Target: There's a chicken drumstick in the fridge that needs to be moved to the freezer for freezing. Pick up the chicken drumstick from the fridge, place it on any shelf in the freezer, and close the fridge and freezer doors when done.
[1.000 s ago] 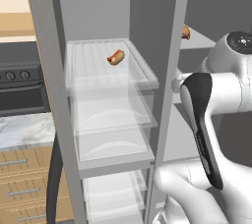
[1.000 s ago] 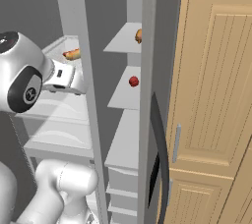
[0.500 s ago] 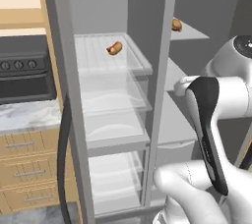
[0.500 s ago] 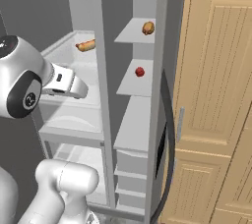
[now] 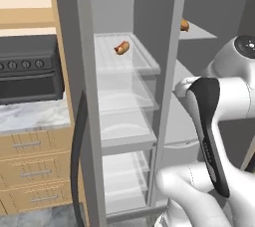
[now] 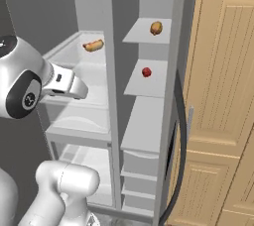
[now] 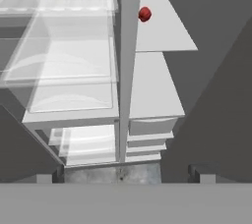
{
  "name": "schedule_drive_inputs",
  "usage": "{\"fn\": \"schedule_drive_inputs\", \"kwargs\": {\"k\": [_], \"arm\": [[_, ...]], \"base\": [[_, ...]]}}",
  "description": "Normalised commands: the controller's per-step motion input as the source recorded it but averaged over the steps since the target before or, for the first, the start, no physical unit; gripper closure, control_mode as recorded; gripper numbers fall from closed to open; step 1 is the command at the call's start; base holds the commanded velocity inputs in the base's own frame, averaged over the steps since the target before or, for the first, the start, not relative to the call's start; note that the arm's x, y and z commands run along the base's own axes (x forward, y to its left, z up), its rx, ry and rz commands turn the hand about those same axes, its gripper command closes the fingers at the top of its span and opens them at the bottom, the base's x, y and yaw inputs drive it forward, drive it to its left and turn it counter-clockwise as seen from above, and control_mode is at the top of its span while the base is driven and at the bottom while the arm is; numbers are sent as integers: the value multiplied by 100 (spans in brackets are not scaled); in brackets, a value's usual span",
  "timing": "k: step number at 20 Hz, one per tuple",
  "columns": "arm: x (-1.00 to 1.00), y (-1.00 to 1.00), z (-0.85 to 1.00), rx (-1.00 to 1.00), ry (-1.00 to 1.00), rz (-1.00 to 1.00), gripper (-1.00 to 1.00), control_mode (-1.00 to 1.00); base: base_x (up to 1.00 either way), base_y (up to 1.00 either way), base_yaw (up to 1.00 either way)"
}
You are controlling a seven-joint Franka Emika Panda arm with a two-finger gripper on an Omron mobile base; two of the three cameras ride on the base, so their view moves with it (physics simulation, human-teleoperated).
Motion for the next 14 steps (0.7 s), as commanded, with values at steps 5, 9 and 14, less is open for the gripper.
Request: {"fn": "schedule_drive_inputs", "kwargs": {"k": [5, 9, 14], "arm": [[0, 0, 0, 0, 0, 0, -100, 100], [0, 0, 0, 0, 0, 0, -100, 100], [0, 0, 0, 0, 0, 0, -100, 100]], "base": [[-54, 11, 0], [-32, 3, 0], [-22, 3, 0]]}}
